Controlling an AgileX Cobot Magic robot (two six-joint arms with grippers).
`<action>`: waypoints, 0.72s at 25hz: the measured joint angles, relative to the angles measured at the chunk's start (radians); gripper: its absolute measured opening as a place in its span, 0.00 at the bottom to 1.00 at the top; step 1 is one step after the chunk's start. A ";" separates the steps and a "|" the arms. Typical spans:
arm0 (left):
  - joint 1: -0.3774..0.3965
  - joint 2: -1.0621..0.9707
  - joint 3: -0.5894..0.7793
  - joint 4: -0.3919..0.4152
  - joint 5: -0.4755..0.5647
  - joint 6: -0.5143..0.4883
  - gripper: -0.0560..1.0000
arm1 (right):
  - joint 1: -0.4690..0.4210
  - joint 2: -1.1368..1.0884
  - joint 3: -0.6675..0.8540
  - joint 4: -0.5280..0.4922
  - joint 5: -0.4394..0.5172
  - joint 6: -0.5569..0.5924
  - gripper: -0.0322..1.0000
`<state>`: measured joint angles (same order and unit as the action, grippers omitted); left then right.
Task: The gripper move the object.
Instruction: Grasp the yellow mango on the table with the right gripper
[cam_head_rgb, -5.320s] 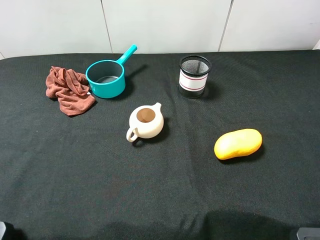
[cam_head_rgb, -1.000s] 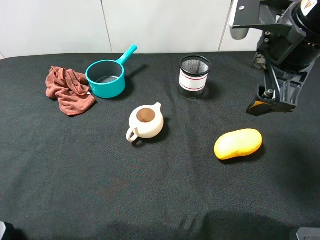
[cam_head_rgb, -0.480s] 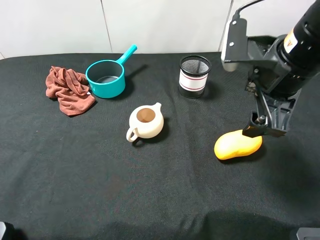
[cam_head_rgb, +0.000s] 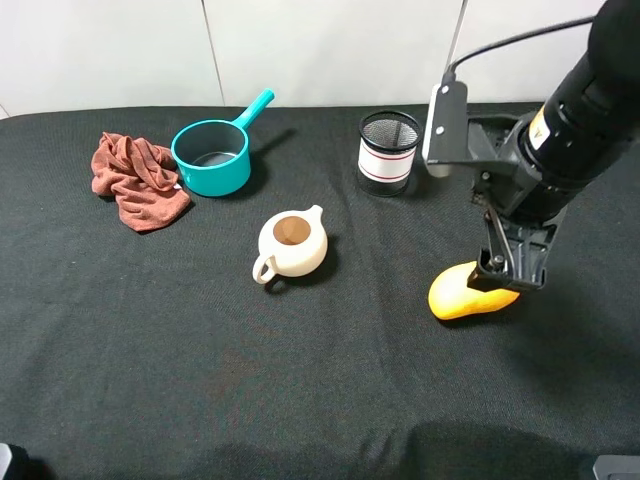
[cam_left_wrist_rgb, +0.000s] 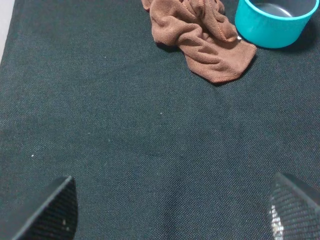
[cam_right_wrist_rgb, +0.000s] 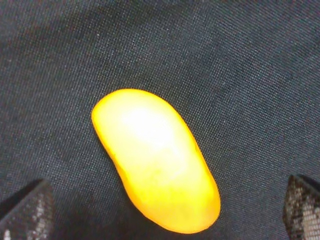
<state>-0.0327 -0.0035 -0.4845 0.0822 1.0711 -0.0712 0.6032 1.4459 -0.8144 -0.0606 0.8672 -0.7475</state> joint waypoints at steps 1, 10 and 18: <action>0.000 0.000 0.000 0.000 0.000 0.000 0.77 | 0.000 0.004 0.011 -0.002 -0.007 0.000 0.70; 0.000 0.000 0.000 0.000 0.000 0.000 0.77 | 0.000 0.006 0.104 -0.005 -0.102 0.000 0.70; 0.000 0.000 0.000 0.000 0.000 0.000 0.77 | 0.000 0.006 0.117 -0.030 -0.153 -0.026 0.70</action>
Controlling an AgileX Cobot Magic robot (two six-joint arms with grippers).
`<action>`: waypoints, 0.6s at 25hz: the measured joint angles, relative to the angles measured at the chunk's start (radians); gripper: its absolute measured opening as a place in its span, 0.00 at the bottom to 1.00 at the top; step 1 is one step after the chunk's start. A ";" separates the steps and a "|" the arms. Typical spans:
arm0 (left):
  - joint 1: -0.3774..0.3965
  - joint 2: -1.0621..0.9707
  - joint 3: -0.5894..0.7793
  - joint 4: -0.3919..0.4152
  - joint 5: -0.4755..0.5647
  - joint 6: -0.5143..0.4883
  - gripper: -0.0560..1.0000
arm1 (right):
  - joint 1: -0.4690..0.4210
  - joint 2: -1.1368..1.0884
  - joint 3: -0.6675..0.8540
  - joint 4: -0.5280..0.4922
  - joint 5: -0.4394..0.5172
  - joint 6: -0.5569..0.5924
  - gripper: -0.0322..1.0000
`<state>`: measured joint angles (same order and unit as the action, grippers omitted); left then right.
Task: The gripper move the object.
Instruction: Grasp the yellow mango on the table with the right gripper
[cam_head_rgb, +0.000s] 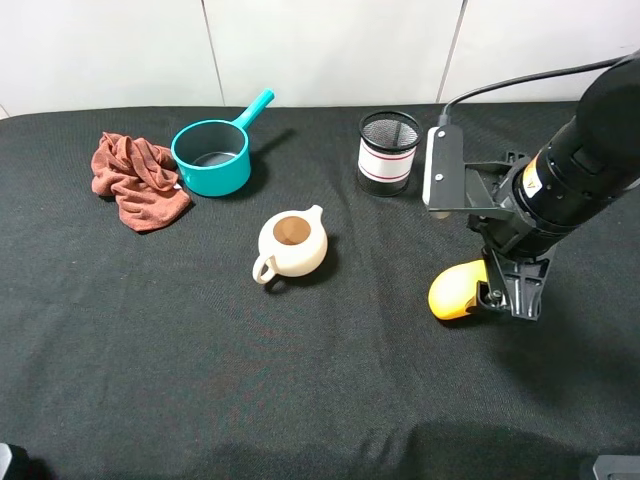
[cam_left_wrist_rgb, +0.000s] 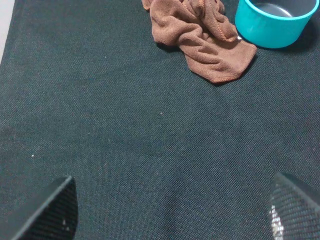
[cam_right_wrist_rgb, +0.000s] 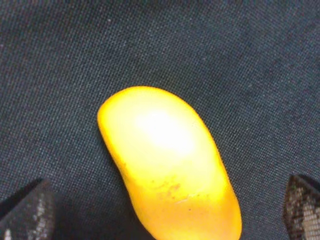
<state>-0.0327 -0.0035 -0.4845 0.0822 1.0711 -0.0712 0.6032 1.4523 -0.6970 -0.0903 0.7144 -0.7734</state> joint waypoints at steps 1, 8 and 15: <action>0.000 0.000 0.000 0.000 0.000 0.000 0.77 | 0.000 0.000 0.001 -0.005 -0.001 0.000 0.70; 0.000 0.000 0.000 0.000 0.000 0.000 0.77 | 0.000 0.000 0.005 -0.037 -0.002 0.000 0.70; 0.000 0.000 0.000 0.000 0.000 0.000 0.77 | 0.000 0.000 0.005 -0.038 -0.011 0.000 0.70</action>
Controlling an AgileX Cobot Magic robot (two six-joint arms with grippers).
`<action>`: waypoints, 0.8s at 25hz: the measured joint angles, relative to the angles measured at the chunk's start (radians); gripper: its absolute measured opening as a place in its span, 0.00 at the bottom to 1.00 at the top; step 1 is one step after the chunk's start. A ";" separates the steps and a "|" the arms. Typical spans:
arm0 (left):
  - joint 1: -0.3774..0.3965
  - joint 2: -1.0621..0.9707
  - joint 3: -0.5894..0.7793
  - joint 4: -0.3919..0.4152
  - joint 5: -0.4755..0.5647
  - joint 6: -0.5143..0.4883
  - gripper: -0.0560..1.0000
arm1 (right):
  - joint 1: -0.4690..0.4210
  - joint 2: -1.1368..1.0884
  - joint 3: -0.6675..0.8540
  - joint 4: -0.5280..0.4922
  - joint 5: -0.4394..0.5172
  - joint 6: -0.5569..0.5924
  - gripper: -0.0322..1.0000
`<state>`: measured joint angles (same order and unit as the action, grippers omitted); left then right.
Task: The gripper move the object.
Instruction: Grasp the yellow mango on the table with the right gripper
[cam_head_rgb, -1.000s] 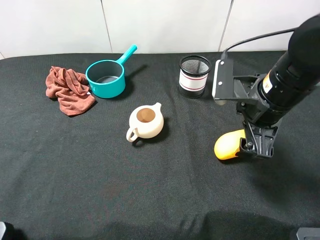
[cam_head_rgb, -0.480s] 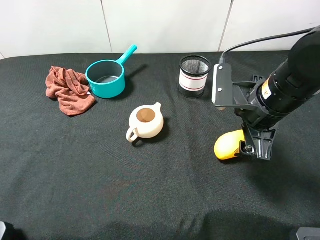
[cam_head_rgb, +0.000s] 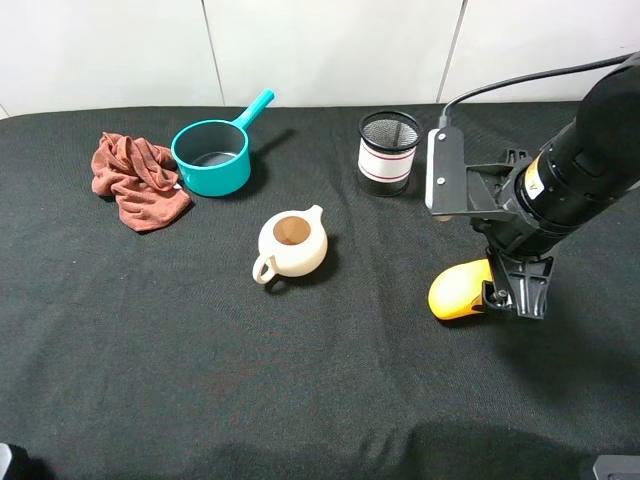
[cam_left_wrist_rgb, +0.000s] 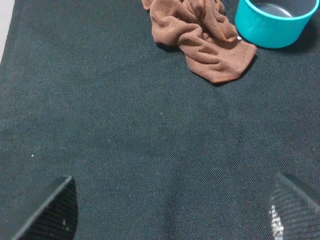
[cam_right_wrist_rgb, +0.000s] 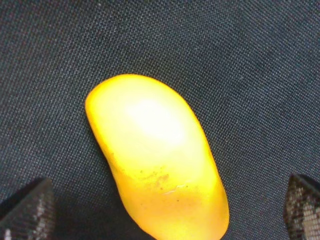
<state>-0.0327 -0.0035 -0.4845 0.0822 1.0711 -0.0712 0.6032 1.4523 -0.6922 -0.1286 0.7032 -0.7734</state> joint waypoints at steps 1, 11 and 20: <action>0.000 0.000 0.000 0.000 0.000 0.000 0.77 | 0.000 0.000 0.000 -0.001 -0.010 0.000 0.70; 0.000 0.000 0.000 0.000 0.000 0.000 0.77 | 0.000 0.000 0.000 -0.055 -0.042 -0.028 0.70; 0.000 0.000 0.000 0.000 0.000 0.000 0.77 | 0.000 0.113 0.000 -0.080 -0.032 -0.041 0.70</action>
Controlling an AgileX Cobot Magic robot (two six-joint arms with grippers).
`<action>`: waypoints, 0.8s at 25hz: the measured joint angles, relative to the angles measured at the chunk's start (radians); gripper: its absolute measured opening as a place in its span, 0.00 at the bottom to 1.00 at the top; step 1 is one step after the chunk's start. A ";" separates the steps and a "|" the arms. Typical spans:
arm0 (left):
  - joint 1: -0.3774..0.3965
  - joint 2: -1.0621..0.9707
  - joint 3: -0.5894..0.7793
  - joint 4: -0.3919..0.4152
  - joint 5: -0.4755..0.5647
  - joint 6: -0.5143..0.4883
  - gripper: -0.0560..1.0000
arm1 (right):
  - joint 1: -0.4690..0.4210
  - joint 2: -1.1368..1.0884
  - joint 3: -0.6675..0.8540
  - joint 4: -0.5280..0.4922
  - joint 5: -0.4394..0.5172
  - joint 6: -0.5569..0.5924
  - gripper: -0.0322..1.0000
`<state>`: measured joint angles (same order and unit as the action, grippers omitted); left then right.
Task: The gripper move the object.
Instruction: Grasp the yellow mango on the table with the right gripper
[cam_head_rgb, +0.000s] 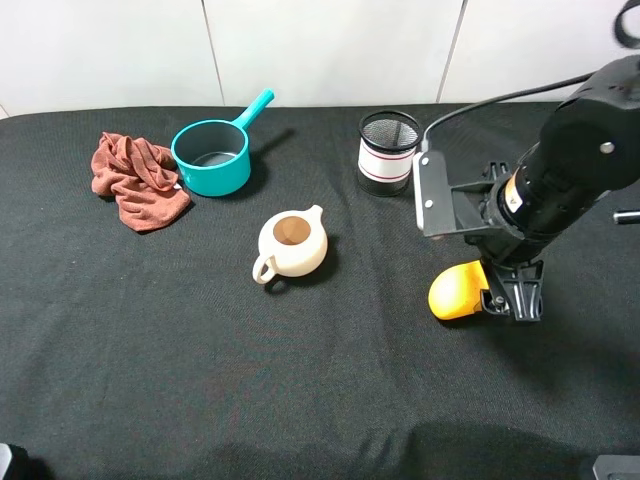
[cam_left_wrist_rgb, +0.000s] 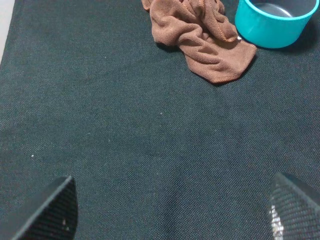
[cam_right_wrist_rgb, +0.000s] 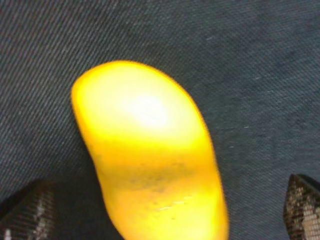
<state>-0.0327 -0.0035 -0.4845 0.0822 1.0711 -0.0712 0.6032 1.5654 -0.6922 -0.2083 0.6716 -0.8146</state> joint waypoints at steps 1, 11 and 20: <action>0.000 0.000 0.000 0.000 0.000 0.000 0.77 | 0.000 0.008 0.000 -0.004 0.005 -0.001 0.70; 0.000 0.000 0.000 0.000 0.000 0.000 0.77 | 0.000 0.028 0.000 -0.041 0.013 -0.011 0.70; 0.000 0.000 0.000 0.000 0.000 0.000 0.77 | 0.000 0.096 0.001 -0.046 0.012 -0.011 0.70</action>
<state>-0.0327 -0.0035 -0.4845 0.0822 1.0711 -0.0712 0.6032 1.6617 -0.6911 -0.2540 0.6840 -0.8252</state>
